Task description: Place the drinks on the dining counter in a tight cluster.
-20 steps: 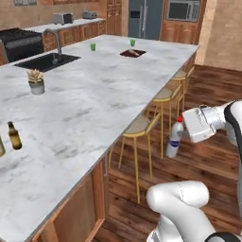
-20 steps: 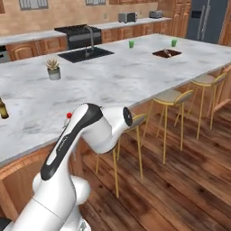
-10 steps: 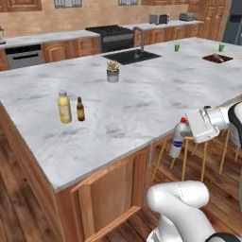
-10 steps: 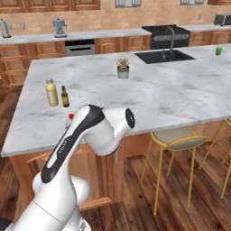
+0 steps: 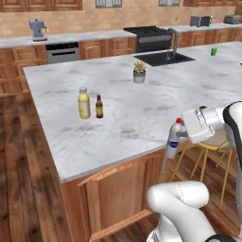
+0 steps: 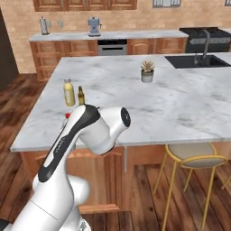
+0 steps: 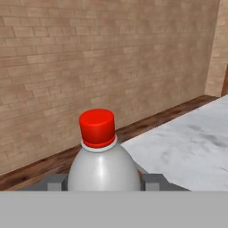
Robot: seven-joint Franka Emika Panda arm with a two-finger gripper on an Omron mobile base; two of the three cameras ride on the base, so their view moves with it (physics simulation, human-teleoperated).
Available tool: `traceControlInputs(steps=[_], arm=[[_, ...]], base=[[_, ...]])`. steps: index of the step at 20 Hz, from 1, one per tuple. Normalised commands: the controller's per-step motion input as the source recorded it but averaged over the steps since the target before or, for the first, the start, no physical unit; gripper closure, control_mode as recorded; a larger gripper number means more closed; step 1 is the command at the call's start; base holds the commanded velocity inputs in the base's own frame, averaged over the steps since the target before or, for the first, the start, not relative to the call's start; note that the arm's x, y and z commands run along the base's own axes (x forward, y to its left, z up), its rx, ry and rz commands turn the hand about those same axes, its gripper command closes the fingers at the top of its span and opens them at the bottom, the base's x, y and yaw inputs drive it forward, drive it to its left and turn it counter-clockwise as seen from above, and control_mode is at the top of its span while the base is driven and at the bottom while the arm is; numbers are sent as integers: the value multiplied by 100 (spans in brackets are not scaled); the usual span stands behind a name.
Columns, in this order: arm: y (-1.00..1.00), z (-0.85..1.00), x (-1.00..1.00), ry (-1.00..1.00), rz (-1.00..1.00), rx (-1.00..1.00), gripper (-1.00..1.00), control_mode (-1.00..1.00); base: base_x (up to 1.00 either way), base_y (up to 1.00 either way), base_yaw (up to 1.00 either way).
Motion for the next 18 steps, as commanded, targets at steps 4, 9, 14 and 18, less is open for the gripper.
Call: traceControlInputs(steps=[4, 9, 14, 18], arm=[[0, 0, 0, 0, 0, 0, 100, 100], [0, 0, 0, 0, 0, 0, 100, 100], [0, 0, 0, 0, 0, 0, 100, 100], [0, 0, 0, 0, 0, 0, 100, 100]], base=[[28, -26, 5], [58, -1, 7], [75, -1, 27], [58, -7, 20]])
